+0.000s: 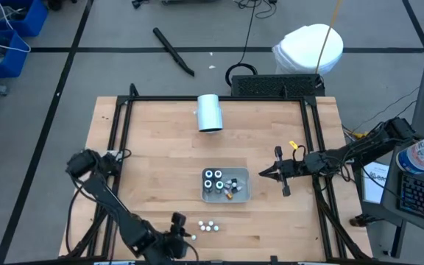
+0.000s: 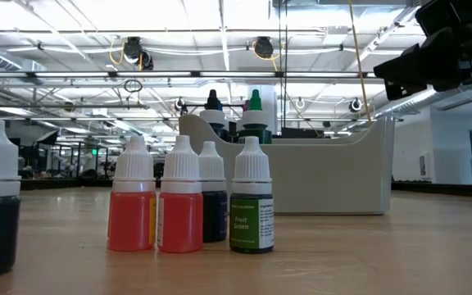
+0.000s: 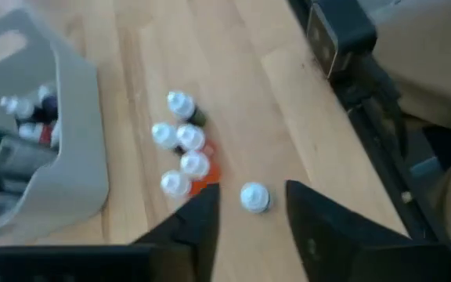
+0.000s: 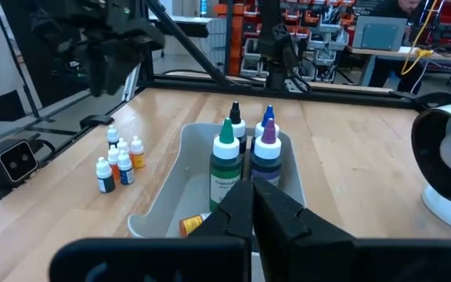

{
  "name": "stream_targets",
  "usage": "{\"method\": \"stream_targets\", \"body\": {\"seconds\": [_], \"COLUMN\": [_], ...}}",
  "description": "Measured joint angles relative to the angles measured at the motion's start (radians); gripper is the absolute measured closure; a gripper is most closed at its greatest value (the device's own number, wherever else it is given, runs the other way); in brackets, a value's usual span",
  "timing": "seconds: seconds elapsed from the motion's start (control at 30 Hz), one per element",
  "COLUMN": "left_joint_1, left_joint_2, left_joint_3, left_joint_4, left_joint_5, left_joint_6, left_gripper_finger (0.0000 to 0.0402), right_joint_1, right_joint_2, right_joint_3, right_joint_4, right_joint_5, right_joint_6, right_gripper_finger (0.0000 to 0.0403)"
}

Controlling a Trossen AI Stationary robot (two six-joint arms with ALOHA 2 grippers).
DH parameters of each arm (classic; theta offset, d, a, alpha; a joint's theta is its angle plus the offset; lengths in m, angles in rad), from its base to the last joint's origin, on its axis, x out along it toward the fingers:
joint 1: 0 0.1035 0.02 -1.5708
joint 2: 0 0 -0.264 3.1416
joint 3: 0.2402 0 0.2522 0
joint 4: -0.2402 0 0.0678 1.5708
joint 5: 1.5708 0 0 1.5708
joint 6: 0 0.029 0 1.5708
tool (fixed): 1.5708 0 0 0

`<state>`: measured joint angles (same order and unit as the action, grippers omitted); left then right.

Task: Pick & Place food coloring
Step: Put the small blue food coloring bottle into the gray bin

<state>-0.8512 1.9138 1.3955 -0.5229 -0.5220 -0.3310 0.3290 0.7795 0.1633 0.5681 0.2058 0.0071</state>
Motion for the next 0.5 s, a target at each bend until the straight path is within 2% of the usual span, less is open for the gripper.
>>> {"method": "stream_targets", "body": {"seconds": [0.13, 0.23, 0.5], "left_joint_1": [0.037, 0.072, 0.15], "left_joint_2": [0.029, 0.031, 0.03], "left_joint_3": [0.038, 0.018, -0.063], "left_joint_4": [0.013, 0.042, 0.131], "left_joint_5": [0.092, 0.168, 0.329], "left_joint_6": [0.037, 0.038, 0.042], "left_gripper_finger": [0.0181, 0.0149, 0.0133], "right_joint_1": [0.0, 0.0, 0.0], "right_joint_2": [0.0, 0.0, 0.0], "right_joint_3": [0.0, 0.0, 0.0], "right_joint_4": [-0.005, -0.005, -0.005], "right_joint_5": [0.0, 0.001, 0.001], "right_joint_6": [-0.006, -0.022, -0.022], "right_gripper_finger": [0.0403, 0.0403, 0.0403]}}
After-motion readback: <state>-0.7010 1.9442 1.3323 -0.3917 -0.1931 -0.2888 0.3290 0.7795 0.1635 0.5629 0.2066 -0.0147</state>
